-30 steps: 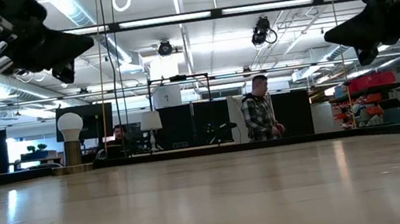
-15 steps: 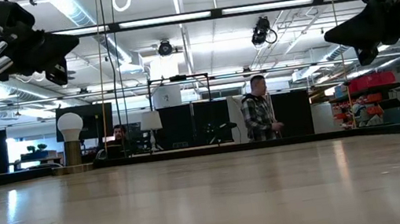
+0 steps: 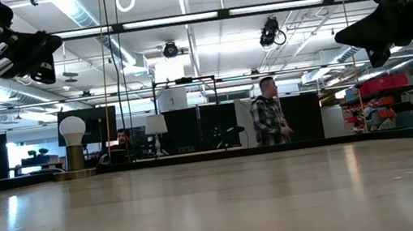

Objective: Put items in baskets/containers
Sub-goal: Return to Home Position

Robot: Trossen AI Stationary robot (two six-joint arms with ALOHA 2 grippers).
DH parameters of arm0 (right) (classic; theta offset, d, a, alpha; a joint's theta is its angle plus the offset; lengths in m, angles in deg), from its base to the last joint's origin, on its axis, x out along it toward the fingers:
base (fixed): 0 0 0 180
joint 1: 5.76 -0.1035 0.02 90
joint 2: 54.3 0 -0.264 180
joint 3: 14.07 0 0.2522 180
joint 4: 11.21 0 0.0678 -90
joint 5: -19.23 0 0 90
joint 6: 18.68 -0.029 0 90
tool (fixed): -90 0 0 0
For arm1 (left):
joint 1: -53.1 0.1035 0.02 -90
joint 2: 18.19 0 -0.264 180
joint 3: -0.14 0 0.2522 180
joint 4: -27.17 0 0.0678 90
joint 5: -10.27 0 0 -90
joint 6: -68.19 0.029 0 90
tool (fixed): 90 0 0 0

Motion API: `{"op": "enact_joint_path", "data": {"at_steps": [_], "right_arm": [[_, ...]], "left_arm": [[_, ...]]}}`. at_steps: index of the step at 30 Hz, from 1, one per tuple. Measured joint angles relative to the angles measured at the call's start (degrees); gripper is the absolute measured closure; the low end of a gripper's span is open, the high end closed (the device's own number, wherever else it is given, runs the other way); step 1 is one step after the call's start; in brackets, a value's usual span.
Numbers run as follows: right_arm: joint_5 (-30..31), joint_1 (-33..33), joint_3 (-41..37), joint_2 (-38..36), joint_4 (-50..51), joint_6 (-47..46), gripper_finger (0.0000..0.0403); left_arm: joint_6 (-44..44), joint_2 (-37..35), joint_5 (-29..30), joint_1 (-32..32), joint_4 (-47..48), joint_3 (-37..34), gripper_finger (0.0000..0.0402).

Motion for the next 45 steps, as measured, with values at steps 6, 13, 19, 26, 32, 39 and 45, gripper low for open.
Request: {"op": "enact_joint_path", "data": {"at_steps": [6,13,19,26,32,39,45], "right_arm": [[-0.01,0.0,0.0,0.0,0.01,0.0,0.0375],[0.06,0.0,0.0,0.0,-0.13,0.02,0.0375],[0.07,0.0,0.0,0.0,-0.2,0.02,0.0375],[0.09,0.0,0.0,0.0,-0.31,0.02,0.0375],[0.09,0.0,0.0,0.0,-0.31,0.02,0.0375],[0.09,0.0,0.0,0.0,-0.31,0.02,0.0375],[0.13,-0.95,0.02,-0.92,-0.35,0.02,0.0375]], "left_arm": [[0.21,-7.27,1.83,0.04,8.17,0.0,0.0401],[0.46,-7.18,2.19,0.06,10.78,0.0,0.04],[2.68,-6.99,2.14,0.04,11.28,0.02,0.0397],[0.8,-7.04,2.12,0.04,10.66,-0.02,0.0395],[0.74,-7.03,2.0,0.04,10.08,-0.04,0.0395],[0.71,-7.03,2.01,0.04,9.71,-0.04,0.0395],[0.68,-7.03,2.05,0.04,9.64,-0.04,0.0394]]}}
